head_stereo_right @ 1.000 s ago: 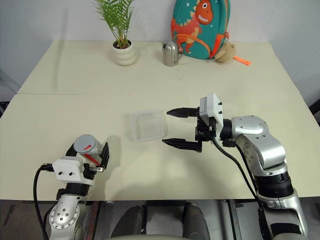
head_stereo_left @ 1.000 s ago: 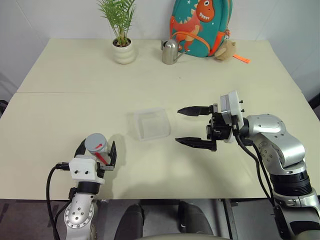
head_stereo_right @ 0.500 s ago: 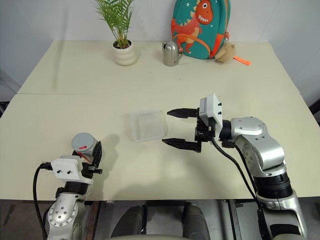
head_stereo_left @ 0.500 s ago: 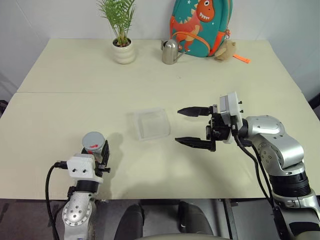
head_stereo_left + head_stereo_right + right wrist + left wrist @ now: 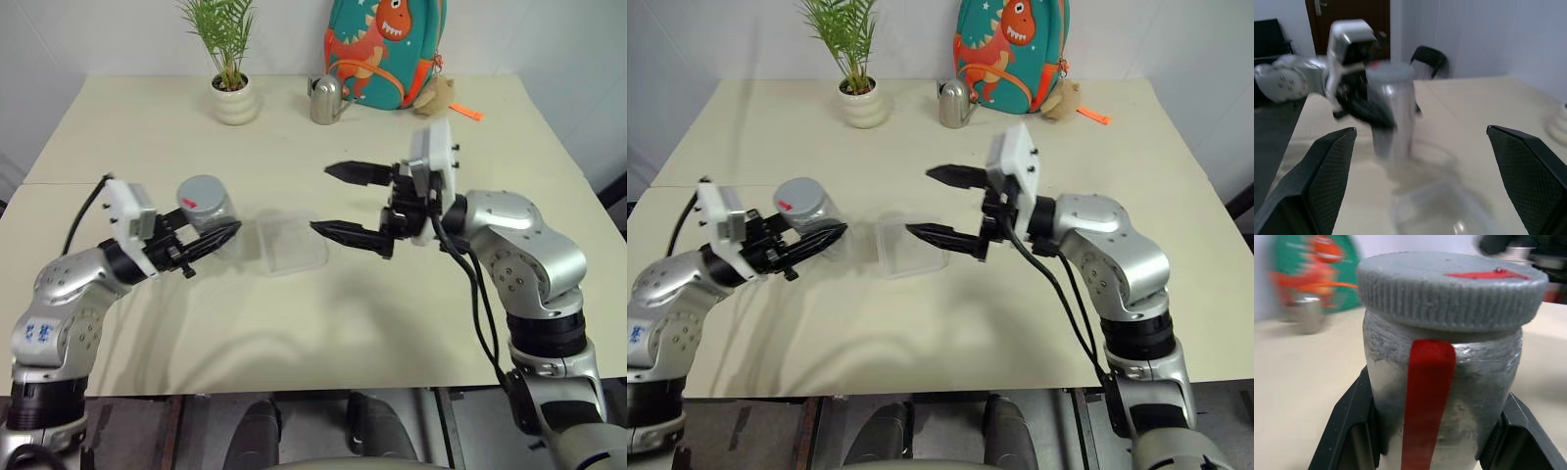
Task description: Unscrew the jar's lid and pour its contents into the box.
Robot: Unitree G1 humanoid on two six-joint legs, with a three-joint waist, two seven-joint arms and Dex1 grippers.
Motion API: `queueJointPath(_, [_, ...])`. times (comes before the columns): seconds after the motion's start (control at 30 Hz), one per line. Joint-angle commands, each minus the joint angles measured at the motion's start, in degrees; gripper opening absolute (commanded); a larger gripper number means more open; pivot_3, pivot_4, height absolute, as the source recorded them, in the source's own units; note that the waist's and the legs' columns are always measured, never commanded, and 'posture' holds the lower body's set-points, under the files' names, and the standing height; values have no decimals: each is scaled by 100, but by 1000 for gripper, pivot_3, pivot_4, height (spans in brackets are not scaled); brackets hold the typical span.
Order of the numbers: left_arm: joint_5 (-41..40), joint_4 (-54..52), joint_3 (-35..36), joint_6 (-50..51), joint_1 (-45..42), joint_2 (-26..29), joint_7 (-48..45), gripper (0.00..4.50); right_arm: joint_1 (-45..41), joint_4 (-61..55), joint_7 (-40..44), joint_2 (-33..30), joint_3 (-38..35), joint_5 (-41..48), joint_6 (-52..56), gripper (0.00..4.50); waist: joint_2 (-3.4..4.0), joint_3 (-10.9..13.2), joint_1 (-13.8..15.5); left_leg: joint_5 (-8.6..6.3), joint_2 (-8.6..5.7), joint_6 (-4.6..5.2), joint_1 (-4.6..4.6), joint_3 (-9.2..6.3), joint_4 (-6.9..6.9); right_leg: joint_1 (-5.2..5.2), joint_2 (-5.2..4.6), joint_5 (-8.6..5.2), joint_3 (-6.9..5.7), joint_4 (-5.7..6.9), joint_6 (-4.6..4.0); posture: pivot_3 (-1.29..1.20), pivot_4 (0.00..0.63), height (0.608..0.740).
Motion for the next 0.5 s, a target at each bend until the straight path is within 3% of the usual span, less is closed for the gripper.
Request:
queueJointPath(0.03, [93,146,-261,43,-365,-140,-203,1920,-235,-147,-306,215,139,-27,125,4500,0,0,-2,0,0,0,-4,3,0,-7,0,0,2,0,1,0,150,740])
queueJointPath(0.5, [481,205,-578,-85,-644,-551,-386,1920,-713,619,-501,792,664,-751,-168,4500,-1,0,-15,-1,6,0,-13,48,0,-44,0,-1,28,12,6,0,150,740])
